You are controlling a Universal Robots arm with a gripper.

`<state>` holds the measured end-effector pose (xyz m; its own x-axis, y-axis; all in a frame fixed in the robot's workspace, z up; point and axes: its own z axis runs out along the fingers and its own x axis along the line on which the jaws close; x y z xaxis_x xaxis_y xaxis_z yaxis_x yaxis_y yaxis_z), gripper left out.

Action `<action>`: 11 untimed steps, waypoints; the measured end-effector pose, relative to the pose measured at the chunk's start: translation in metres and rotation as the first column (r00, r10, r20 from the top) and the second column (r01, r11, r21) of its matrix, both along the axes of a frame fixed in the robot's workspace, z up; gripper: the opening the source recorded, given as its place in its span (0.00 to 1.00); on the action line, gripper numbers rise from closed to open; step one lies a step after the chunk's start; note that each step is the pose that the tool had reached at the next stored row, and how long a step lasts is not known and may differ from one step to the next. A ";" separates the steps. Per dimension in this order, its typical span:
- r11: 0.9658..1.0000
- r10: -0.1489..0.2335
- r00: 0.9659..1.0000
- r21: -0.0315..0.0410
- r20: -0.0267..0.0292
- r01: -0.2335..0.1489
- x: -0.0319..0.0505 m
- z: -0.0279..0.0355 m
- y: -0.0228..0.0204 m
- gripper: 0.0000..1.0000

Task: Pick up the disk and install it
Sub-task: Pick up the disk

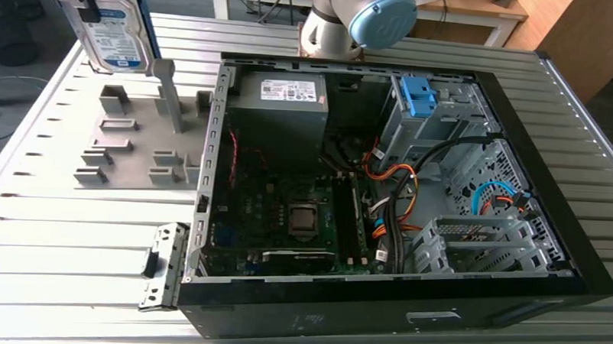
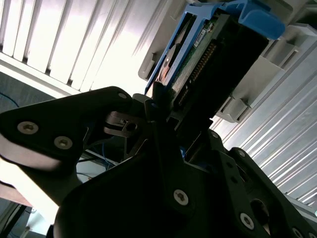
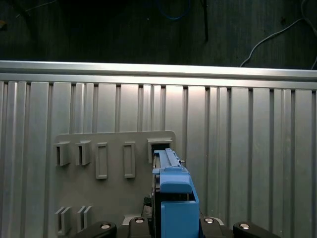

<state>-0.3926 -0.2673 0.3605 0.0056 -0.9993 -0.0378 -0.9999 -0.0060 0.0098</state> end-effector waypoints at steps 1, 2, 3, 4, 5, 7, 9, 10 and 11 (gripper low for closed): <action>1.000 0.000 1.000 0.000 0.000 0.000 0.0000 0.0002 0.0000 0.36; 1.000 0.000 1.000 0.000 0.000 0.000 0.0000 0.0004 0.0000 0.36; 1.000 0.000 1.000 0.000 0.000 0.000 0.0000 0.0006 0.0000 0.36; 1.000 0.000 1.000 0.000 0.000 0.000 0.0000 0.0009 0.0000 0.36; 1.000 0.000 1.000 0.000 0.000 0.000 0.0000 0.0011 0.0000 0.36; 1.000 0.000 1.000 0.000 0.000 0.000 0.0000 0.0015 0.0000 0.36; 1.000 0.000 1.000 0.000 0.000 0.000 0.0000 0.0019 0.0000 0.36; 1.000 0.000 1.000 0.000 0.000 0.000 0.0000 0.0021 0.0000 0.36; 1.000 0.000 1.000 0.000 0.000 0.000 0.0000 0.0024 0.0000 0.36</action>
